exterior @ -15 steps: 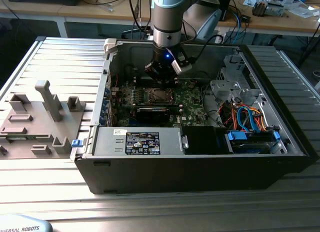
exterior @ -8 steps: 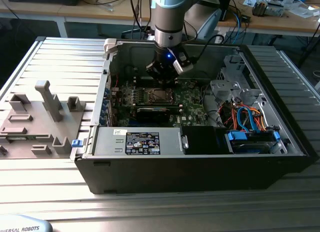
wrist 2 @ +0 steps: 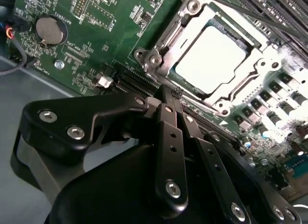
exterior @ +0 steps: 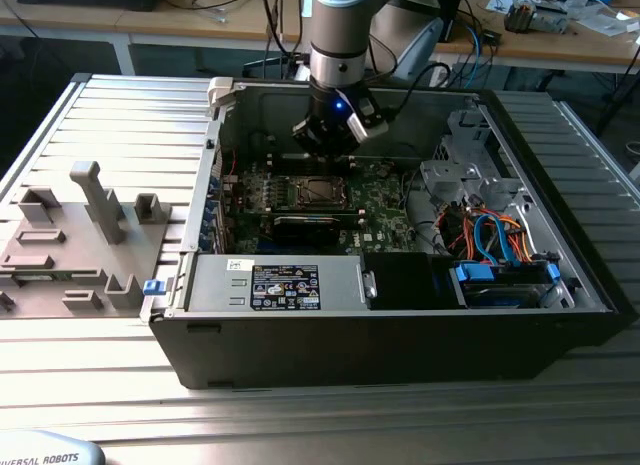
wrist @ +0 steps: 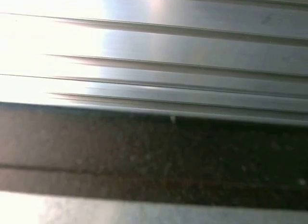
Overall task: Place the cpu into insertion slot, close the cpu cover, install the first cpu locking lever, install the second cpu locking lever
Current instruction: 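Install the first cpu locking lever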
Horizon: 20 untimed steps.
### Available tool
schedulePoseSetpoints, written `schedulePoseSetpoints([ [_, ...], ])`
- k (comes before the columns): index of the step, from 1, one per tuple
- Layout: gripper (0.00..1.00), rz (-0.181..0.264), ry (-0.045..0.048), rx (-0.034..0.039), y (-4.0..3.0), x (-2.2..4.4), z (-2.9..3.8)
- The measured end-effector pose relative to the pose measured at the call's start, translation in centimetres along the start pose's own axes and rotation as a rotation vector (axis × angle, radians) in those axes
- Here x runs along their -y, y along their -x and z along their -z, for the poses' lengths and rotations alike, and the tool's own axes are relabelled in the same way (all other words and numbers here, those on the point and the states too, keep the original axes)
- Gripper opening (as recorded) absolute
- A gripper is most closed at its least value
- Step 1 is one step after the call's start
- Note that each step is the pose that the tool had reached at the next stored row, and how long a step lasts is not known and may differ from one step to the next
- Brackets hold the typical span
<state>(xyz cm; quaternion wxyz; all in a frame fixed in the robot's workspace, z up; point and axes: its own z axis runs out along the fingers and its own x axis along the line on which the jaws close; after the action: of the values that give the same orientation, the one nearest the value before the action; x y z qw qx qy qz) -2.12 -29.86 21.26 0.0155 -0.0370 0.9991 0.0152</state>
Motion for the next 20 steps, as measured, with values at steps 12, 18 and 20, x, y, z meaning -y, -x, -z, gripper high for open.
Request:
schedulePoseSetpoints([
  [12, 0.11, 0.000, -0.0014, -0.0002, -0.30, 4.06, 0.13],
  [18, 0.11, 0.000, -0.0022, 0.0005, -0.32, 5.04, 1.95],
  [20, 0.11, 0.000, -0.0022, 0.0005, -0.30, 5.07, 2.72],
])
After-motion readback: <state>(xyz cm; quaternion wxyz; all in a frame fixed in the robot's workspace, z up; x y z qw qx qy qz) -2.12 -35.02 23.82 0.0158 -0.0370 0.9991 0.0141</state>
